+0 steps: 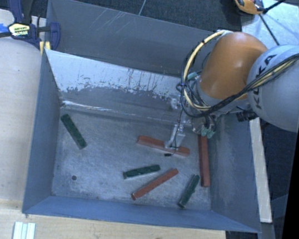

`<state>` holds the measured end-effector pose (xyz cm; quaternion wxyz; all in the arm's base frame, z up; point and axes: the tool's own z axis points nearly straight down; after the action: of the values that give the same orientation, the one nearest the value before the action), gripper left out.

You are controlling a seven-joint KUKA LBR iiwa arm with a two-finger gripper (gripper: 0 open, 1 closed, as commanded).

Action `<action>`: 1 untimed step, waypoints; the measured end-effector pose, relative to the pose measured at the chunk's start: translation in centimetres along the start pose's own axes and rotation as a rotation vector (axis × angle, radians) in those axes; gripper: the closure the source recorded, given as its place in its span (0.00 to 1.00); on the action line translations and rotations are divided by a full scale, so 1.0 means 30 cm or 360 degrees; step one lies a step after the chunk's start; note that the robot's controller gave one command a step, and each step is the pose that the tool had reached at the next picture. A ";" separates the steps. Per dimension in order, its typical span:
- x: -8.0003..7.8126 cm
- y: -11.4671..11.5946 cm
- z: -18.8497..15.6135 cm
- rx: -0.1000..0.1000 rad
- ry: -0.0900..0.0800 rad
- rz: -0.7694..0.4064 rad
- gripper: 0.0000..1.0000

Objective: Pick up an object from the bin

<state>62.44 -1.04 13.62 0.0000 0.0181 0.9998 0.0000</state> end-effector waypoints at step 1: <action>0.004 -0.019 -0.053 -0.0001 -0.0009 0.0195 0.00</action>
Offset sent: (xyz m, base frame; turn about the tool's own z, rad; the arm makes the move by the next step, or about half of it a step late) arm -0.0004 -0.0110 -0.0662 0.0973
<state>62.30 -1.60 15.20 0.0029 0.0794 0.9968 0.0002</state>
